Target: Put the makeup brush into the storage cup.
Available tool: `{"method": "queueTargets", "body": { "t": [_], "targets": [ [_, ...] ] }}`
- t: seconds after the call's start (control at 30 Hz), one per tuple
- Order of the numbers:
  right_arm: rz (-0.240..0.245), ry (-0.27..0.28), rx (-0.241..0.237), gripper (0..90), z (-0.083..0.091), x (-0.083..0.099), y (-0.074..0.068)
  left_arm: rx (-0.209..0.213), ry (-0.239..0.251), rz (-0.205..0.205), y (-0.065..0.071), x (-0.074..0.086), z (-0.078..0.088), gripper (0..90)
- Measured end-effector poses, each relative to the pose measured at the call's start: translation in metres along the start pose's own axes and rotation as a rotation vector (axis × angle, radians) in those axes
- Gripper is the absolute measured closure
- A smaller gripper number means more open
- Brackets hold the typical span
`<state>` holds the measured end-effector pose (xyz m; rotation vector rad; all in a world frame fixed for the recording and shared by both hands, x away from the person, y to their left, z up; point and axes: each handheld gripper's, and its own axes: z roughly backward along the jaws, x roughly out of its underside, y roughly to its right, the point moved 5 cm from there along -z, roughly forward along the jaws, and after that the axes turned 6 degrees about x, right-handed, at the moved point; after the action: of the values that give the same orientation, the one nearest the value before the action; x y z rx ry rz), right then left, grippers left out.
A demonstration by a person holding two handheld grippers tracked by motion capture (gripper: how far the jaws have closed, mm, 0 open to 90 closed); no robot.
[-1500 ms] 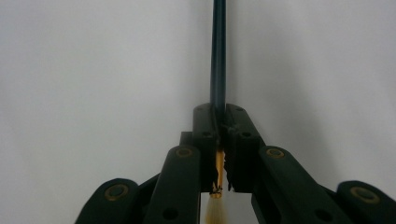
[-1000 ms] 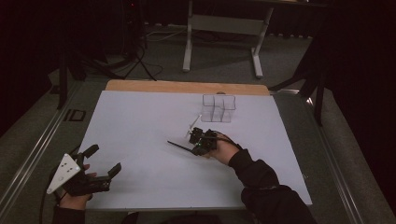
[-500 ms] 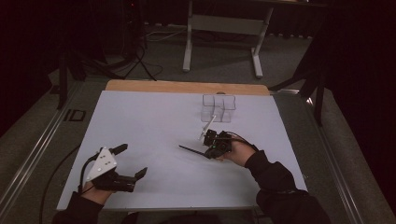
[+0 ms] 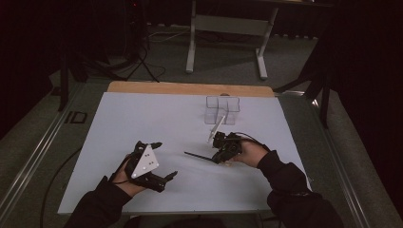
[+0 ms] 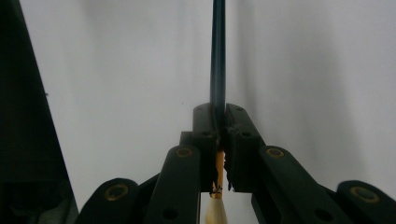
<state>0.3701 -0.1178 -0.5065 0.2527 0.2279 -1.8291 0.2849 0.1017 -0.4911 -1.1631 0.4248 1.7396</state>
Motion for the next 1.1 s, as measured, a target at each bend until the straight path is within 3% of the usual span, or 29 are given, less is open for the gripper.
{"method": "queueTargets", "body": {
  "t": [0.17,0.2,0.3,0.6,0.7,0.73,0.77,0.83,0.93,0.97,1.1],
  "targets": [
    [0.009,0.001,-0.011,83.7,0.004,0.001,-0.001,0.025,-0.05,-0.112,0.005,-0.01,-0.019,5.4],
    [0.009,0.001,-0.011,83.7,0.004,0.001,-0.001,0.025,-0.05,-0.112,0.005,-0.01,-0.019,6.3],
    [0.008,0.013,-0.022,83.7,0.006,0.0,-0.002,0.06,-0.076,-0.178,0.008,-0.018,-0.03,9.4],
    [0.004,0.022,-0.036,83.7,0.01,-0.001,-0.002,0.096,-0.135,-0.349,0.015,-0.027,-0.049,26.1],
    [0.002,0.02,-0.037,83.7,0.011,-0.001,-0.001,0.078,-0.159,-0.41,0.014,-0.027,-0.054,34.3],
    [0.003,0.02,-0.038,83.7,0.011,-0.001,-0.001,0.078,-0.159,-0.41,0.014,-0.027,-0.054,36.4],
    [0.0,0.021,-0.037,83.7,0.012,-0.001,-0.001,0.06,-0.181,-0.45,0.013,-0.027,-0.058,39.2],
    [0.003,0.024,-0.039,83.7,0.013,-0.002,-0.002,0.044,-0.188,-0.467,0.012,-0.026,-0.062,43.0],
    [0.002,0.024,-0.039,83.7,0.014,-0.002,-0.001,0.037,-0.193,-0.487,0.014,-0.025,-0.067,46.5],
    [0.005,0.027,-0.045,83.7,0.014,-0.002,-0.001,0.032,-0.227,-0.526,0.012,-0.026,-0.067,47.2],
    [0.003,0.03,-0.047,83.7,0.014,-0.002,-0.001,0.013,-0.263,-0.598,0.015,-0.024,-0.073,48.3]
  ]
}}
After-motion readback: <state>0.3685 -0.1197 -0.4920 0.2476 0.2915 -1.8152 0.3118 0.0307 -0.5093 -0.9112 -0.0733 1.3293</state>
